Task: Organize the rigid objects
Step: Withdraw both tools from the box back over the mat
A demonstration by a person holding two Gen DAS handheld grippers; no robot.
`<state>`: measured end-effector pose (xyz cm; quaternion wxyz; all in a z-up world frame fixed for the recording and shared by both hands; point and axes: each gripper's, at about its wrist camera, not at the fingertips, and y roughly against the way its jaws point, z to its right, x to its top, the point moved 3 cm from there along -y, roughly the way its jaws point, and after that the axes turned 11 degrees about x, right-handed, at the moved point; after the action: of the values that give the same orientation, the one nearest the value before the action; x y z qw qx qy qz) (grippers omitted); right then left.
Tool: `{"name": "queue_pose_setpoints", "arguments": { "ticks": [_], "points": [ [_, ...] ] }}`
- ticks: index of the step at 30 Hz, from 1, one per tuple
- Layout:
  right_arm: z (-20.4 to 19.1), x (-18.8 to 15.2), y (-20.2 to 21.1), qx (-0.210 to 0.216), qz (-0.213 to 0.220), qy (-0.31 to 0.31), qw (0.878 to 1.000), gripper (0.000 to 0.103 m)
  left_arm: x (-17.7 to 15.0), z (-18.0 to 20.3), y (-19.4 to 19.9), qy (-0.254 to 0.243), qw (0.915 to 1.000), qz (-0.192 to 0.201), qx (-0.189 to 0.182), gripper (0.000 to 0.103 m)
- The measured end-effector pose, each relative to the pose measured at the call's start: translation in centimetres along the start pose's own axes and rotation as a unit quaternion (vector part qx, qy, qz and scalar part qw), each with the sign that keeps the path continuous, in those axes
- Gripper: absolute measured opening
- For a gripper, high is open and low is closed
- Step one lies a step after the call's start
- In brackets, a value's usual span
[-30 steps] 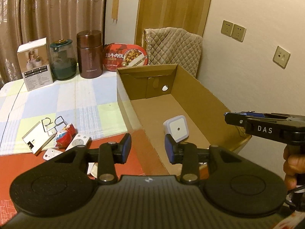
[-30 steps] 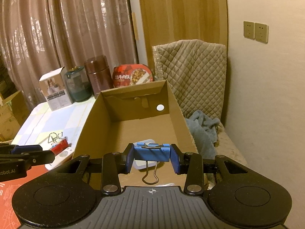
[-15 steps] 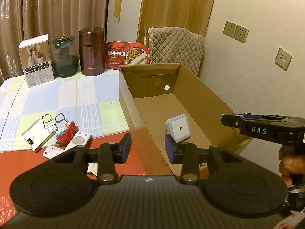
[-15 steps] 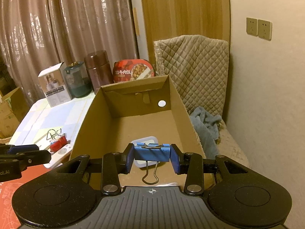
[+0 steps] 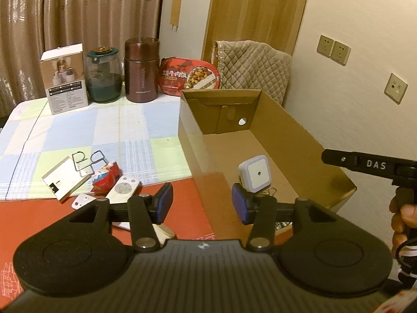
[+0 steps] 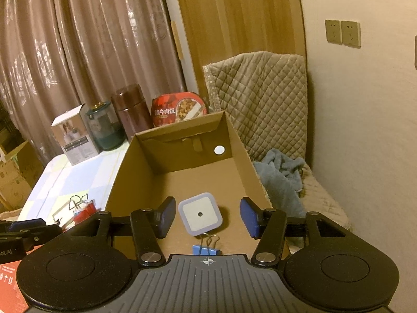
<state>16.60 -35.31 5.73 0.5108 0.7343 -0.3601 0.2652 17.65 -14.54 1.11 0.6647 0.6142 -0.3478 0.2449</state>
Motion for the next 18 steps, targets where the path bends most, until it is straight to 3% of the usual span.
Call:
{"name": "queue_pose_setpoints", "arguments": {
  "ticks": [12,18],
  "points": [
    [-3.6,-0.3,1.4,0.012,0.005,0.022,1.0,0.052,-0.8,-2.8,1.9,0.016,0.9997,0.003,0.019,0.049],
    [-5.9,-1.0,1.9,0.02,0.002,0.032,0.999,0.052,-1.3,-4.7,3.2,0.025,0.9991,0.006,0.035,0.056]
  ]
}}
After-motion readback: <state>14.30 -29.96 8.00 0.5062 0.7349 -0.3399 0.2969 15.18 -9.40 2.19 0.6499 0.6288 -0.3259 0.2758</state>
